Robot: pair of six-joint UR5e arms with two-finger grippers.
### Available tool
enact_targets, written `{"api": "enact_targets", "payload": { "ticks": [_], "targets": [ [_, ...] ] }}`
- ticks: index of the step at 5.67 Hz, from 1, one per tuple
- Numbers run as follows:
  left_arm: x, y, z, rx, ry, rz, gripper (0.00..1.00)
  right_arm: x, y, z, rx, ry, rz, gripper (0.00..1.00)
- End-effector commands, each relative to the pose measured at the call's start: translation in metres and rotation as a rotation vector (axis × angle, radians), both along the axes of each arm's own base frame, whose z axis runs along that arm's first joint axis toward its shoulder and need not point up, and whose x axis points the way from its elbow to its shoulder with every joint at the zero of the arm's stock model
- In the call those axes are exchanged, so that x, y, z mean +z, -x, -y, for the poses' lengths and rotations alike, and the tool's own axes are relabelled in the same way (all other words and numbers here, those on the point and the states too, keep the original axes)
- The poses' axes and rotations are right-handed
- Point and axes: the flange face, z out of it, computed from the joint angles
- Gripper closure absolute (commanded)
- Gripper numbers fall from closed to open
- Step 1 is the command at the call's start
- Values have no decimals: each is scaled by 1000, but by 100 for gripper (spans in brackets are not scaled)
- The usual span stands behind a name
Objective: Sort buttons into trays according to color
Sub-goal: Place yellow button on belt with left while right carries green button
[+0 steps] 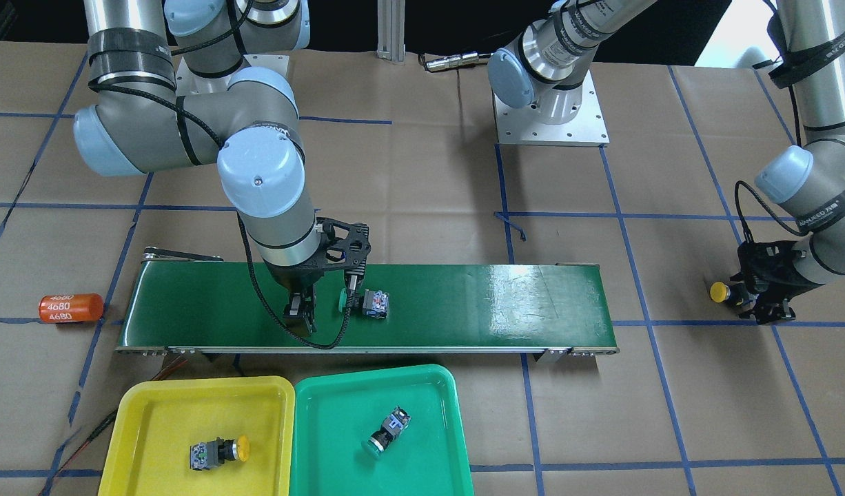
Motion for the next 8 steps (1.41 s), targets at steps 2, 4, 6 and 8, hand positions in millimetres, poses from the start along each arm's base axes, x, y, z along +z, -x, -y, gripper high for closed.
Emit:
{"api": "enact_targets", "payload": {
  "ticks": [2,4,6,8],
  "targets": [
    [25,11,5,54,29,25,90,-41,-2,-15,-35,-80,-14,0],
    [66,95,24,66,8,11,90,-40,6,-12,4,-54,-32,61],
    [91,187,44,101,35,35,92,-36,37,-1,48,-25,-139,97],
    [81,294,51,55,27,39,92,24,81,3,-2,43,-131,97]
  ]
}}
